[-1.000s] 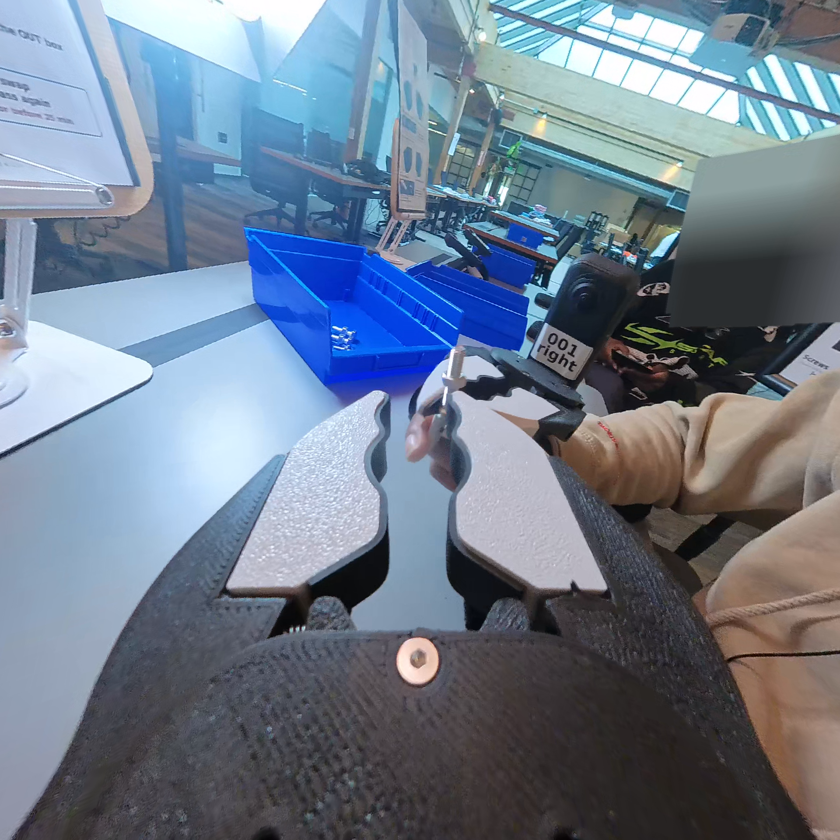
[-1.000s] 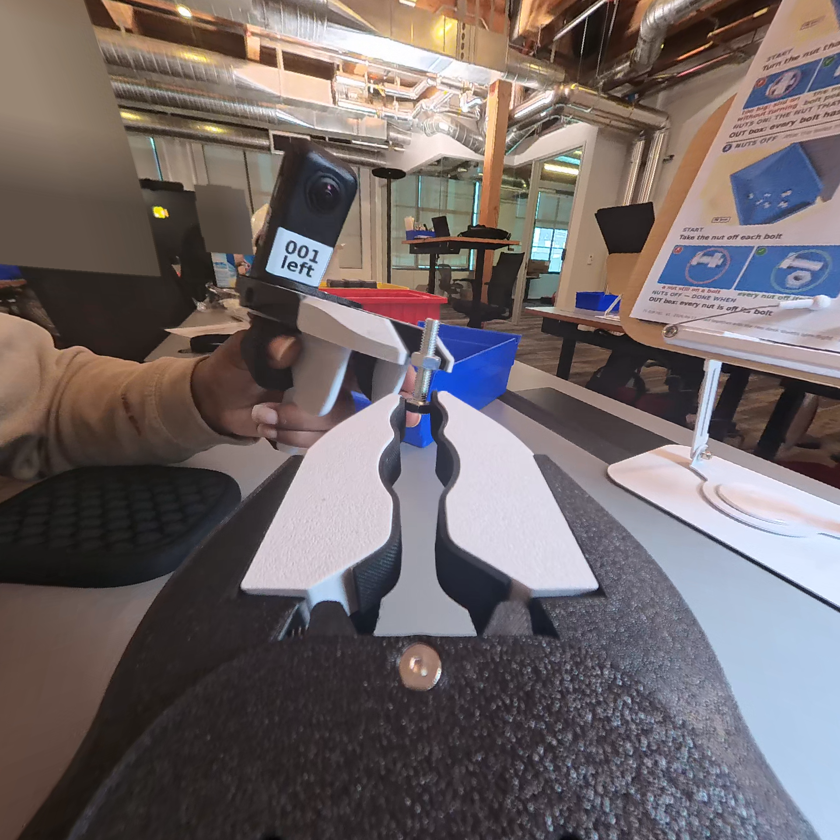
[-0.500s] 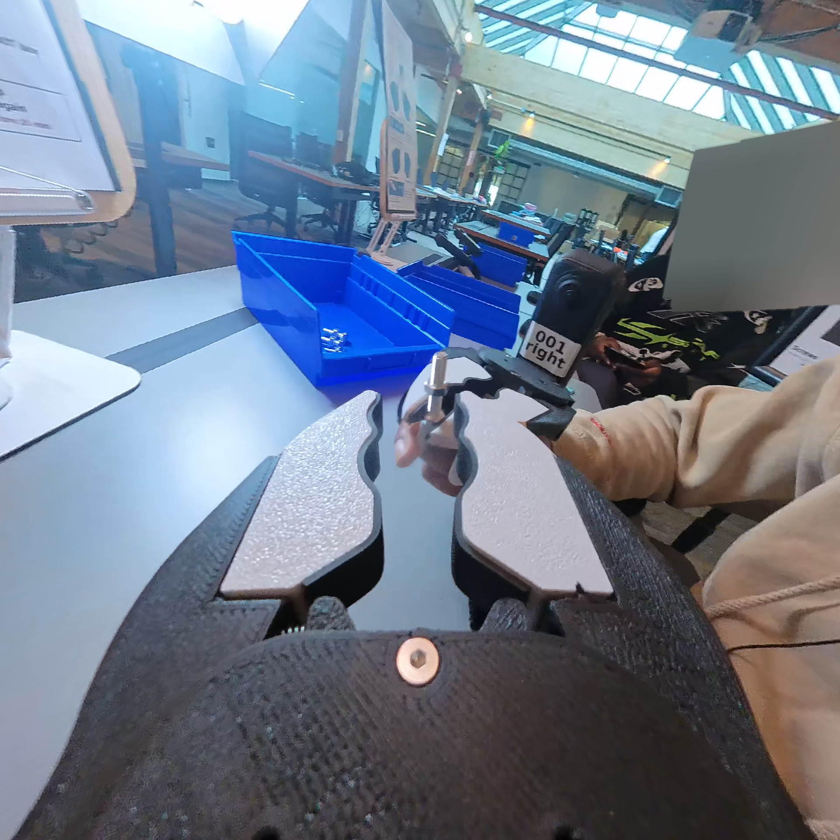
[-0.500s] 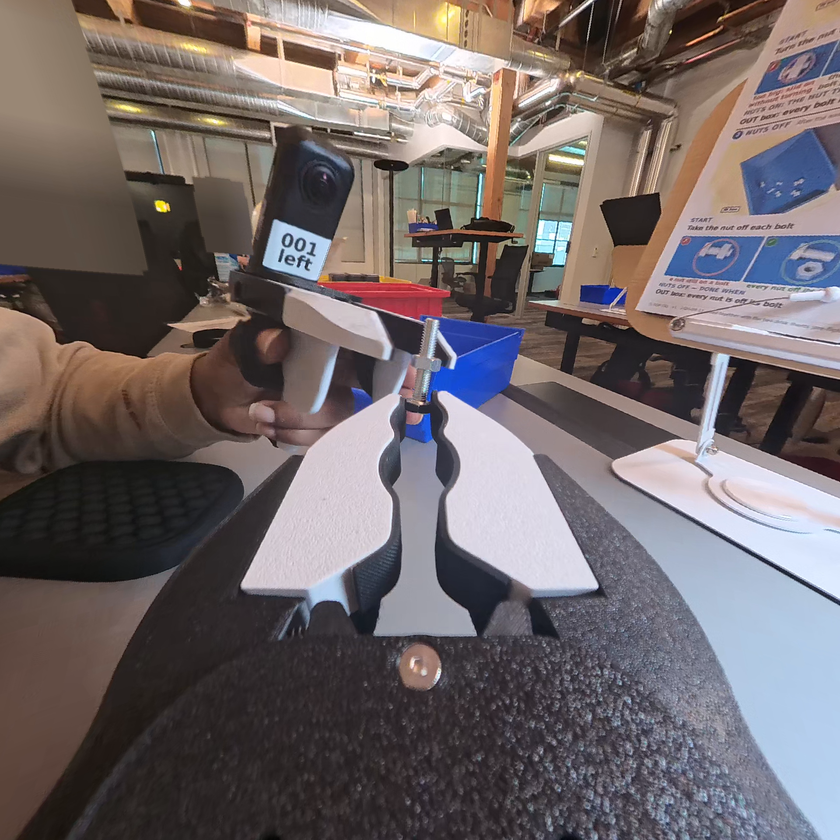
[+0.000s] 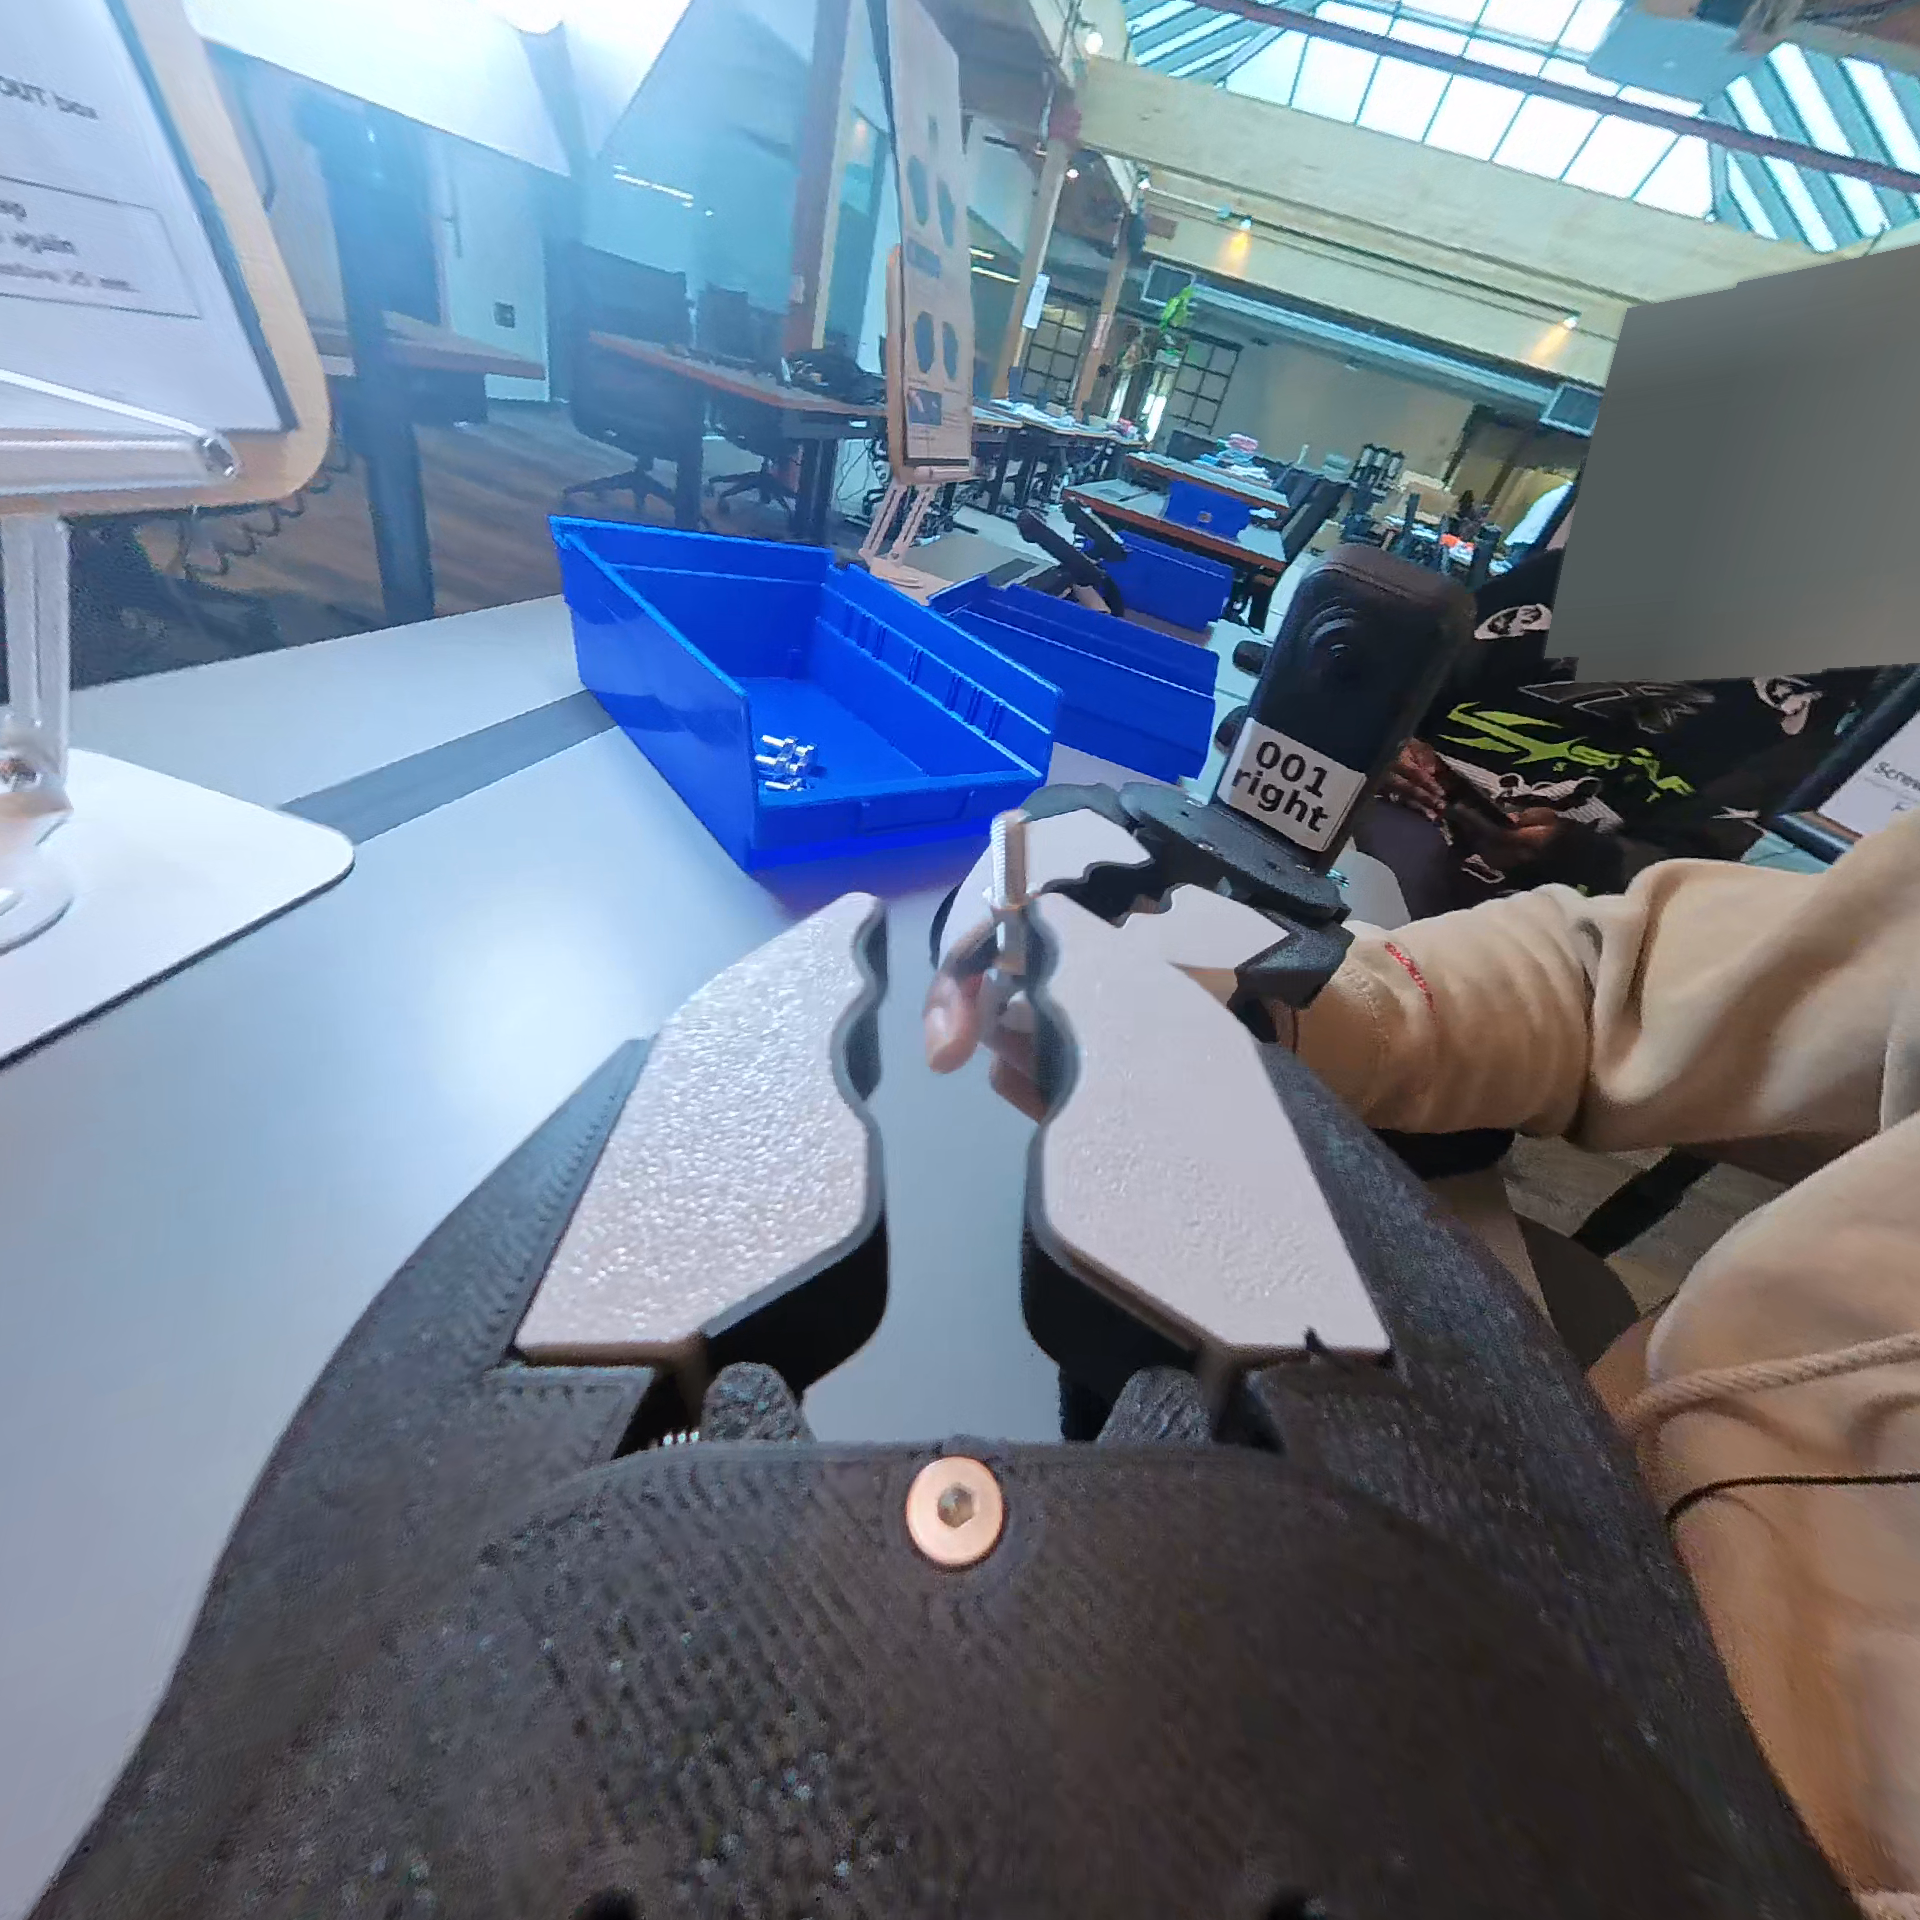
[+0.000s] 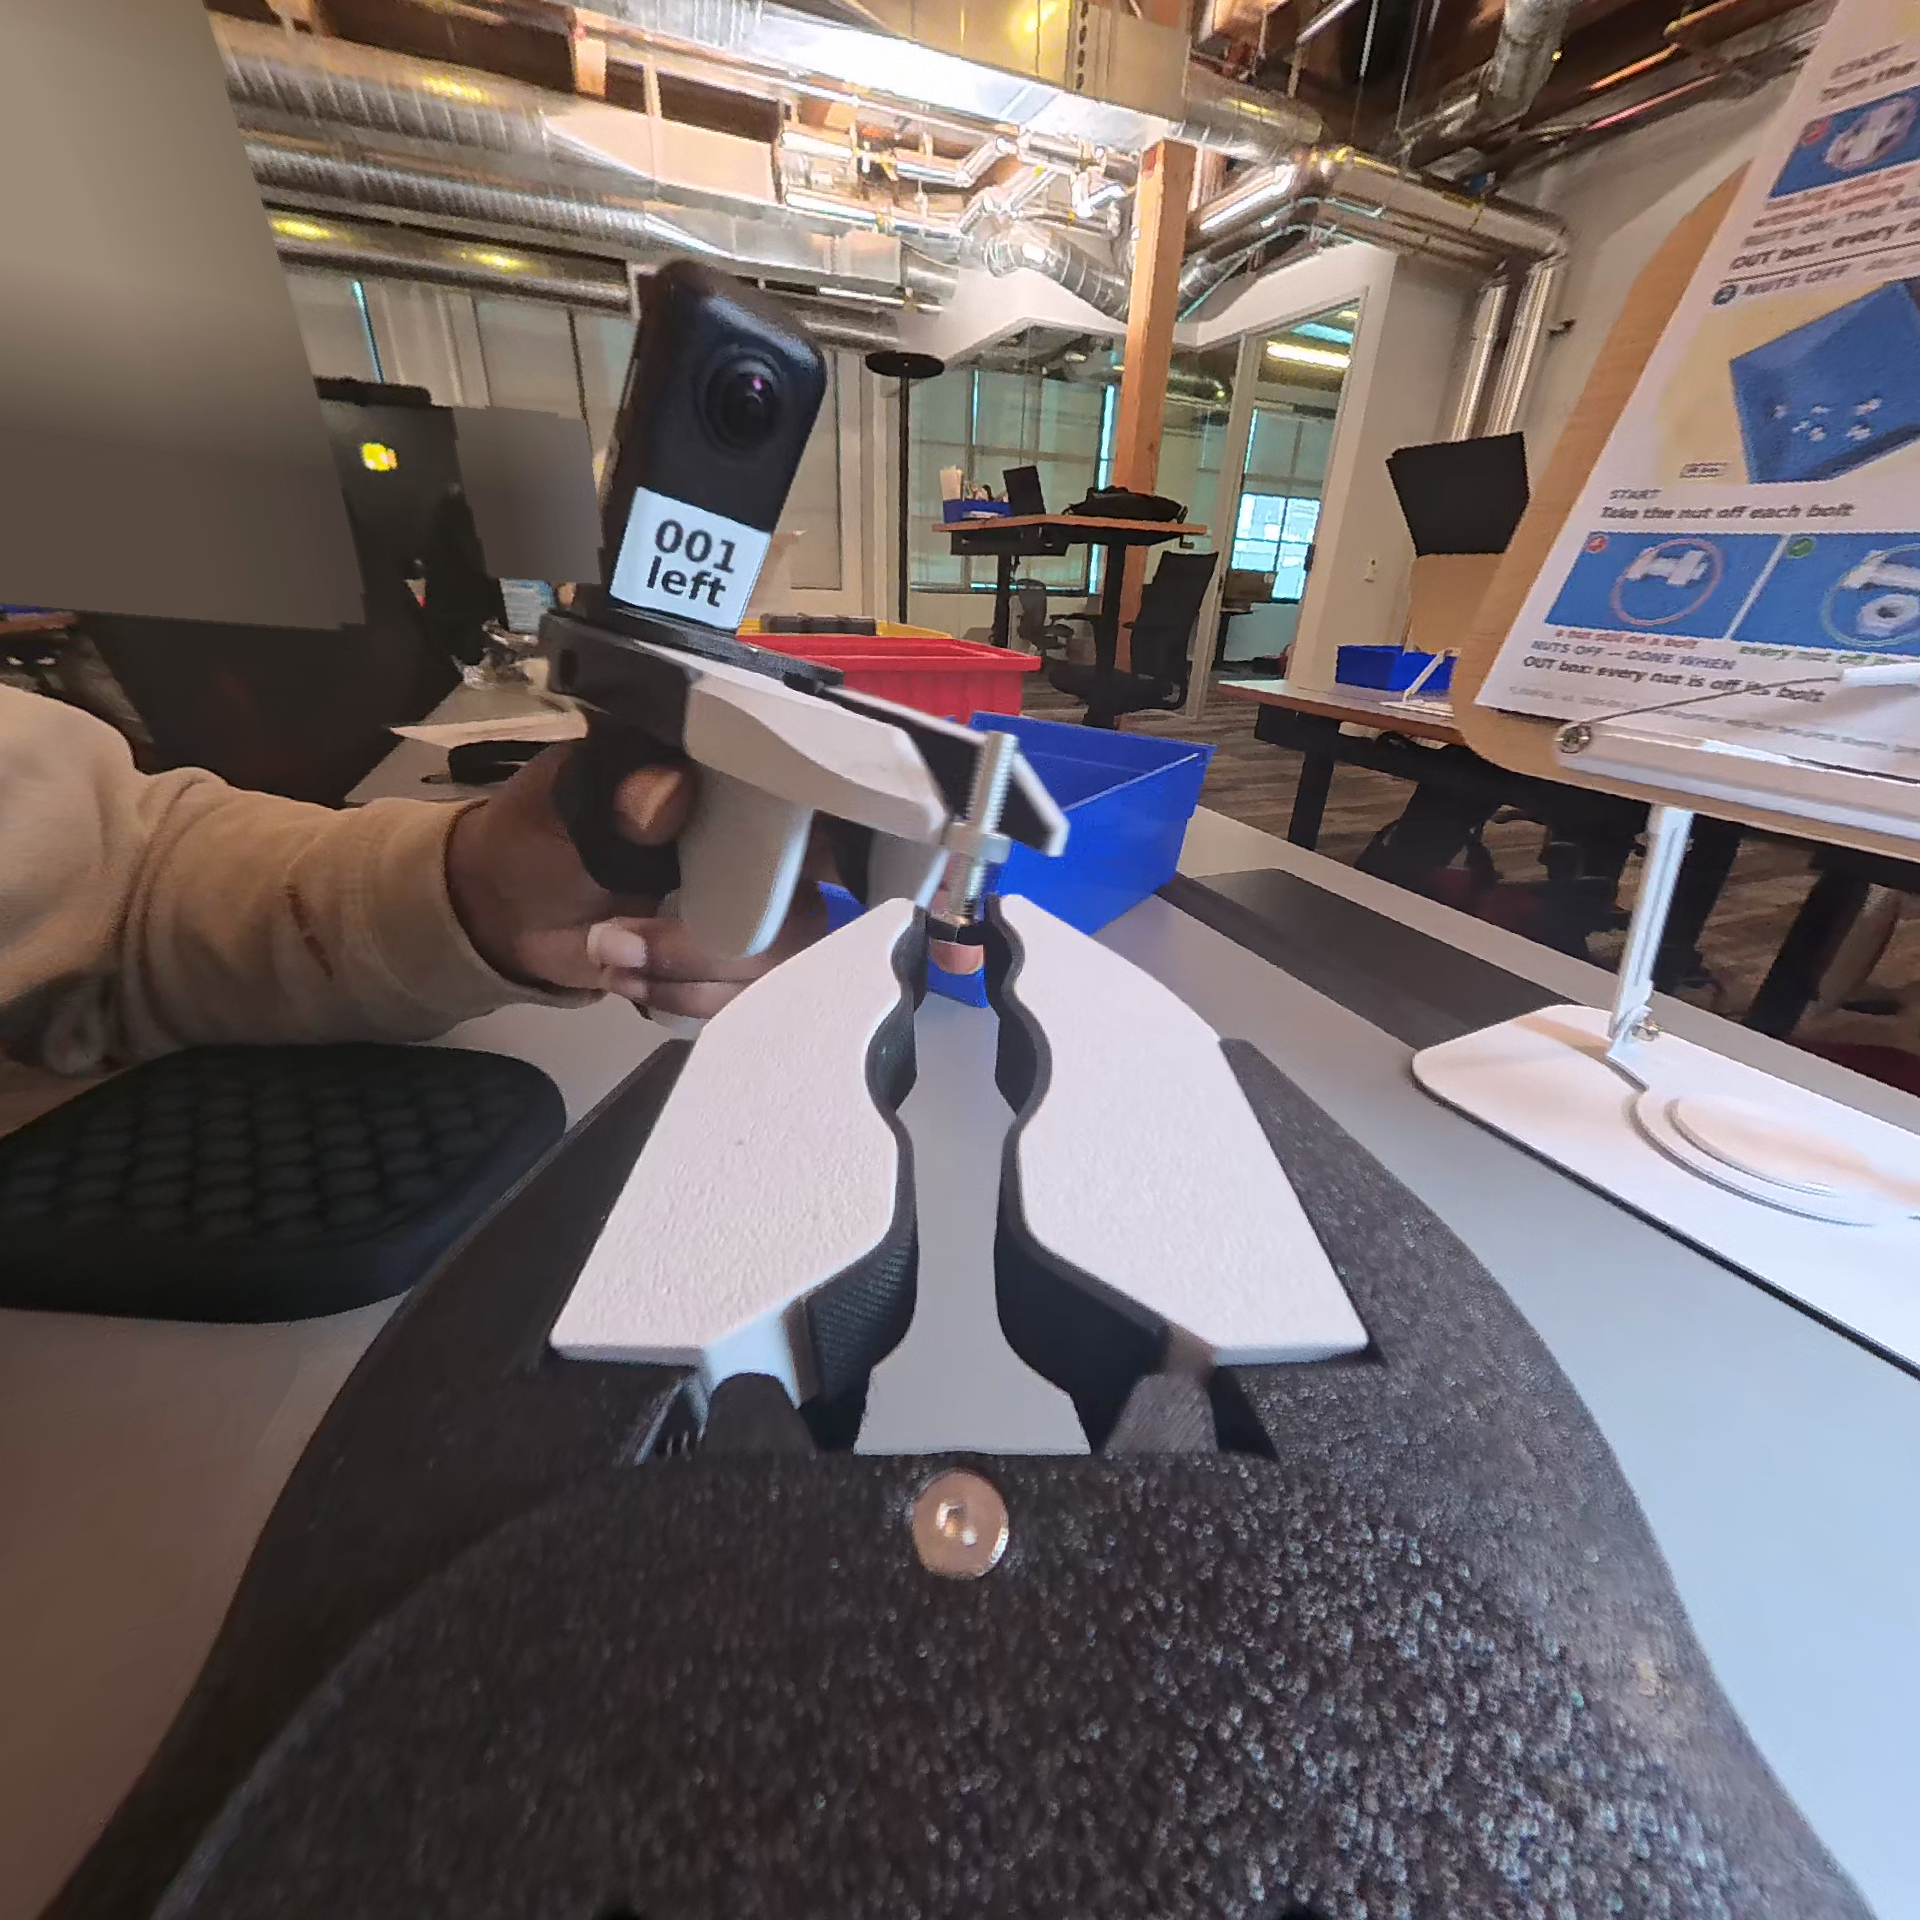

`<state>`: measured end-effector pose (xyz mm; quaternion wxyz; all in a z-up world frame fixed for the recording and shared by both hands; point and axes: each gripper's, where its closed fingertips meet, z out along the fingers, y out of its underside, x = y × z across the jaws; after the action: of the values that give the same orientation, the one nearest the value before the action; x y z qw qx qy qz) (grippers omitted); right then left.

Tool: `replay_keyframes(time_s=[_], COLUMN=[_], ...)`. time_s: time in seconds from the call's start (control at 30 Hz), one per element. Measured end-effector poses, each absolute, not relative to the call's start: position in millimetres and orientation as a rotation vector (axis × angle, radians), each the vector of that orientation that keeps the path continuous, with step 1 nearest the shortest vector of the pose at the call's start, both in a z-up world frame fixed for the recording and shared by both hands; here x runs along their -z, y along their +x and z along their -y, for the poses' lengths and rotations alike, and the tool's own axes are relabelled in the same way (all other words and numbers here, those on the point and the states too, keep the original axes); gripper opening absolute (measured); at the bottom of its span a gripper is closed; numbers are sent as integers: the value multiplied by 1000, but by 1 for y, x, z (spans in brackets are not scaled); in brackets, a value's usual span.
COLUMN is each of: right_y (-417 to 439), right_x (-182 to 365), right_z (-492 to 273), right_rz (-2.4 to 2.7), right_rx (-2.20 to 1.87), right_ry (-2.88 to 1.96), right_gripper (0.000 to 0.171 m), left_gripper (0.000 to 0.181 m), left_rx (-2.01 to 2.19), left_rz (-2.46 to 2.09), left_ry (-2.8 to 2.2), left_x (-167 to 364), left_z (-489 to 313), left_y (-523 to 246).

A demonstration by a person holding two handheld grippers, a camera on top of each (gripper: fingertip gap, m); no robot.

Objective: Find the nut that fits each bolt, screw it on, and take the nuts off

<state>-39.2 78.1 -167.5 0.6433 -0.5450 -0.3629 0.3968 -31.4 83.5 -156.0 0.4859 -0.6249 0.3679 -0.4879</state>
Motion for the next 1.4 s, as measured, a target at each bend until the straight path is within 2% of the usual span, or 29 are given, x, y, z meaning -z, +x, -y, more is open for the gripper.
replay_keyframes(time_s=[0.03,0.2,0.3,0.4,0.5,0.57,0.73,1.0,1.17,1.4], right_y=[-36,-26,-6,53,138,198,308,311,316,318], right_x=[165,162,158,138,129,143,225,296,312,323], right_z=[-79,-88,-106,-143,-190,-222,-263,-223,-201,-213], right_rz=[816,791,775,687,568,530,416,650,735,679], right_rx=[-916,-870,-786,-604,-379,-184,160,195,283,261], right_ry=[-1231,-1255,-1311,-1418,-1647,-1865,-2457,-2877,-3001,-2964], right_gripper=[10,10,10,10,10,10,11,11,10,11], left_gripper=[9,18,17,0,0,0,0,0,0,0], left_rx=[1163,1165,1129,1050,982,978,972,914,932,909], left_rz=[-866,-853,-849,-836,-807,-774,-771,-887,-912,-935], left_ry=[-1556,-1560,-1543,-1520,-1533,-1567,-1627,-1577,-1589,-1584], left_x=[159,160,157,159,176,192,220,227,232,233], left_z=[-90,-94,-95,-98,-98,-97,-97,-83,-79,-78], left_y=[-35,-38,-42,-55,-71,-80,-82,-72,-69,-68])
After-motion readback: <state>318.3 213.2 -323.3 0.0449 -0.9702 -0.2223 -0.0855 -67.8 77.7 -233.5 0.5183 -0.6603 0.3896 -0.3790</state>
